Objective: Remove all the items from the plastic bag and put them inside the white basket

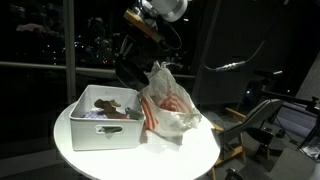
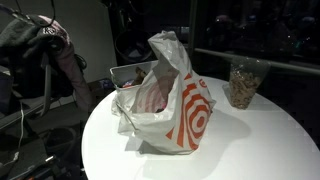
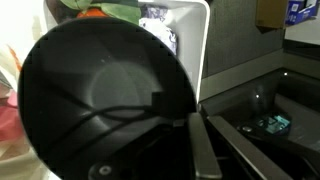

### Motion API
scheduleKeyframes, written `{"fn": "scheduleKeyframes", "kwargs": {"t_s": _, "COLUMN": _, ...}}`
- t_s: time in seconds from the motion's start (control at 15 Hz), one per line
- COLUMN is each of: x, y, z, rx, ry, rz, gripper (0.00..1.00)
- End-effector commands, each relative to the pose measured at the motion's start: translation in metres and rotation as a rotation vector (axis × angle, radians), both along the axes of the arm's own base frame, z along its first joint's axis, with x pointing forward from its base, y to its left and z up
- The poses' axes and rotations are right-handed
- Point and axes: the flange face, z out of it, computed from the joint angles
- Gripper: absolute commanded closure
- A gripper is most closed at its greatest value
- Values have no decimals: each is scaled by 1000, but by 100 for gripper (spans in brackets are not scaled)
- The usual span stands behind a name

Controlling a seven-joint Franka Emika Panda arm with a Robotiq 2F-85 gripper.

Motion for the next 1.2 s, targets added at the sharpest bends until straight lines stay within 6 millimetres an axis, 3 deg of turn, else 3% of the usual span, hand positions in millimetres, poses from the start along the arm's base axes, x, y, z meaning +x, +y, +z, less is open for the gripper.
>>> {"fn": "scheduleKeyframes", "kwargs": {"t_s": 0.0, "x": 49, "y": 28, "z": -21, "rx": -7, "ry": 17, "rz": 61, "gripper": 99}}
{"fn": "scheduleKeyframes", "kwargs": {"t_s": 0.33, "x": 90, "y": 52, "z": -58, "rx": 60, "ry": 11, "rz": 106, "gripper": 99}}
{"fn": "scheduleKeyframes", "kwargs": {"t_s": 0.73, "x": 116, "y": 36, "z": -119, "rx": 62, "ry": 47, "rz": 113, "gripper": 93}}
{"fn": "scheduleKeyframes", "kwargs": {"t_s": 0.8, "x": 117, "y": 33, "z": -124, "rx": 63, "ry": 54, "rz": 107, "gripper": 68}}
{"fn": "scheduleKeyframes", "kwargs": {"t_s": 0.87, "x": 117, "y": 31, "z": -127, "rx": 66, "ry": 60, "rz": 105, "gripper": 66}}
{"fn": "scheduleKeyframes", "kwargs": {"t_s": 1.0, "x": 112, "y": 27, "z": -120, "rx": 72, "ry": 77, "rz": 93, "gripper": 53}}
{"fn": "scheduleKeyframes", "kwargs": {"t_s": 1.13, "x": 103, "y": 24, "z": -101, "rx": 82, "ry": 77, "rz": 92, "gripper": 37}}
